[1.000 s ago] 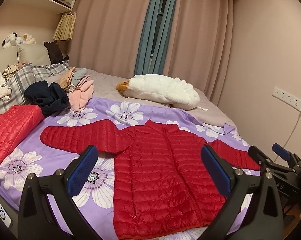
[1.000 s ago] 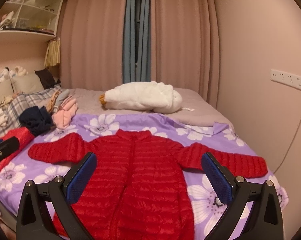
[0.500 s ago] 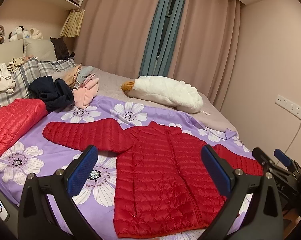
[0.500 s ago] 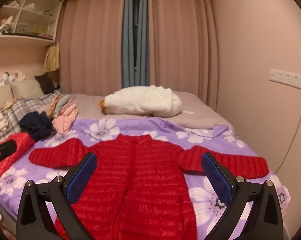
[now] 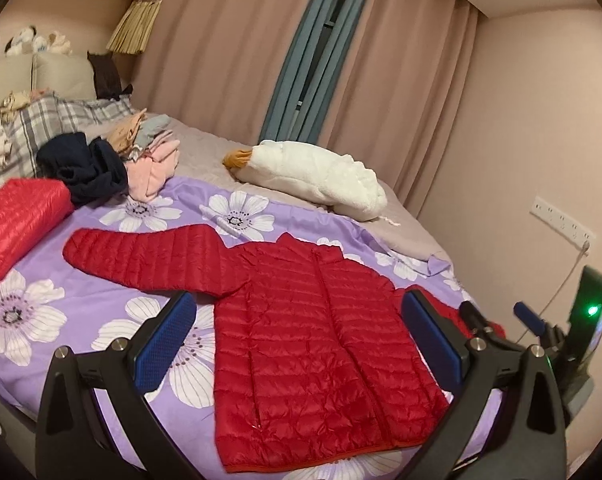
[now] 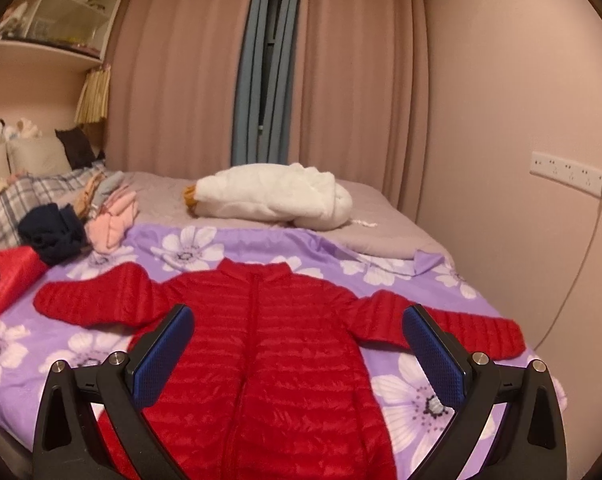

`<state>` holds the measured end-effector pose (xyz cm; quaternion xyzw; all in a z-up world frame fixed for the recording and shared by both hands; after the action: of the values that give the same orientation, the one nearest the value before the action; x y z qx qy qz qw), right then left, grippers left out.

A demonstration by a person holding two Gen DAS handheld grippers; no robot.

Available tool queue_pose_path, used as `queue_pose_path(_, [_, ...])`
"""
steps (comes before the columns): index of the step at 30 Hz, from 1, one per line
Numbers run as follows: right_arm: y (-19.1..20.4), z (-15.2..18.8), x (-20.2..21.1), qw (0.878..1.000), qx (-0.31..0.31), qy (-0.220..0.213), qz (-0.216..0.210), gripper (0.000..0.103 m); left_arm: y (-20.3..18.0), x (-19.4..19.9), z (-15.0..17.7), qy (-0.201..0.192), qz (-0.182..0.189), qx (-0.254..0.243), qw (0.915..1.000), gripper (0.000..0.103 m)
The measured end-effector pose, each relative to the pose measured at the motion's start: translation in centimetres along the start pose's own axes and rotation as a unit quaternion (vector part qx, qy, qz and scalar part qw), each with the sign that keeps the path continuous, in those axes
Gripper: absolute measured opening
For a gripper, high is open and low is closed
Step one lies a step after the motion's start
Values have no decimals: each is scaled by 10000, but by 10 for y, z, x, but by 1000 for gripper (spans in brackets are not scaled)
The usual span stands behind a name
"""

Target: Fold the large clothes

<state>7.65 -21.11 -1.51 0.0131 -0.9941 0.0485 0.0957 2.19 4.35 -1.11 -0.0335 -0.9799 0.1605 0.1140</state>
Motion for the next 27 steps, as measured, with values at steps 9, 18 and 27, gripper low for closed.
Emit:
queue_pose_path(9, [9, -2, -10, 9997, -240, -36, -10, 103, 16, 0, -5, -147, -647, -42, 9978, 103])
queue_pose_path(18, [15, 0, -13, 9994, -333, 34, -2, 103, 26, 1, -5, -193, -646, 28, 9977, 103])
queue_pose_path(27, [12, -1, -11, 9993, -378, 77, 15, 103, 43, 9, -11, -326, -725, 377, 9961, 103])
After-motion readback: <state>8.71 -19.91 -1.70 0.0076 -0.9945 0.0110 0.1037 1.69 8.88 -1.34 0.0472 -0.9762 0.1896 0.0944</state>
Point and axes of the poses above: each gripper's, at about its wrist camera, not at the fingertips, and x roughly against the way its jaws point, y to its left, z to its underside, the point moved 1 cm from there along -x, roughly the way its jaws point, and after that the axes turned 10 degrees about -y, right-handed, at the moved point
